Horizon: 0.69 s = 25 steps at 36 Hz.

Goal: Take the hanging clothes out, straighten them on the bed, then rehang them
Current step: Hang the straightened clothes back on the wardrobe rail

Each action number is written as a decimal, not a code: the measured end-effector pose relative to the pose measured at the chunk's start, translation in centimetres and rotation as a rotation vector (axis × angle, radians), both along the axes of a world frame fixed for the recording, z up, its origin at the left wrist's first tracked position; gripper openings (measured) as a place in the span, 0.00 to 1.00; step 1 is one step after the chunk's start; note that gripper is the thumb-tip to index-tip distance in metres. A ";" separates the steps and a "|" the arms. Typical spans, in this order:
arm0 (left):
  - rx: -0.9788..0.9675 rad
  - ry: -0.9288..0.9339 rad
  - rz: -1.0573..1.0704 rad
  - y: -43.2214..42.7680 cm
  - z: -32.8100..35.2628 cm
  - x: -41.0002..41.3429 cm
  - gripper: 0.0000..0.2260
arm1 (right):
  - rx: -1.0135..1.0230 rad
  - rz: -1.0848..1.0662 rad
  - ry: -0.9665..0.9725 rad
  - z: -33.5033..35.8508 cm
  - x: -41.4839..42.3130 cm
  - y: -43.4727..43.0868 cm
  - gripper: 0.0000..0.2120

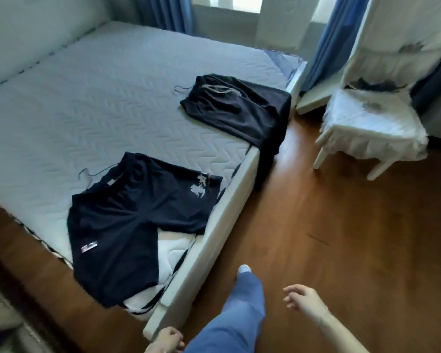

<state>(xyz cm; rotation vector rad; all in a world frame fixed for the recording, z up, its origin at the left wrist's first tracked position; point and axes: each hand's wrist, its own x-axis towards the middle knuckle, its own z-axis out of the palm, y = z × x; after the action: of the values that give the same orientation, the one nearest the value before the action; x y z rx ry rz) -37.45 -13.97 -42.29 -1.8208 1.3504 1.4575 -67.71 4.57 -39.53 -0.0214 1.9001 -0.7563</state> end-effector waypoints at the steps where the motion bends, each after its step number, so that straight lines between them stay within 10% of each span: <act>1: 0.015 -0.001 0.012 -0.5 -0.4 -0.5 0.19 | -0.003 0.028 -0.005 0.0 -0.9 -1.0 0.16; 5: 0.004 0.037 0.062 -3.2 -2.6 -2.3 0.32 | 0.016 0.141 0.033 -0.2 -4.4 -4.3 0.13; 10: -0.007 0.077 0.274 -6.5 1.1 -9.0 0.11 | 0.161 0.207 0.085 -0.2 -9.0 -7.2 0.14; 25: -0.170 0.308 0.779 -16.8 5.0 -21.0 0.11 | 0.244 0.764 0.196 -0.4 -21.6 -24.1 0.13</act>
<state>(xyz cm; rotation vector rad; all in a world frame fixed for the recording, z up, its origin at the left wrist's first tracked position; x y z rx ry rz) -58.40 -30.82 -37.33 -2.4742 0.9308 2.1264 -89.36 -19.50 -39.93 -0.6494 1.9416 -0.0023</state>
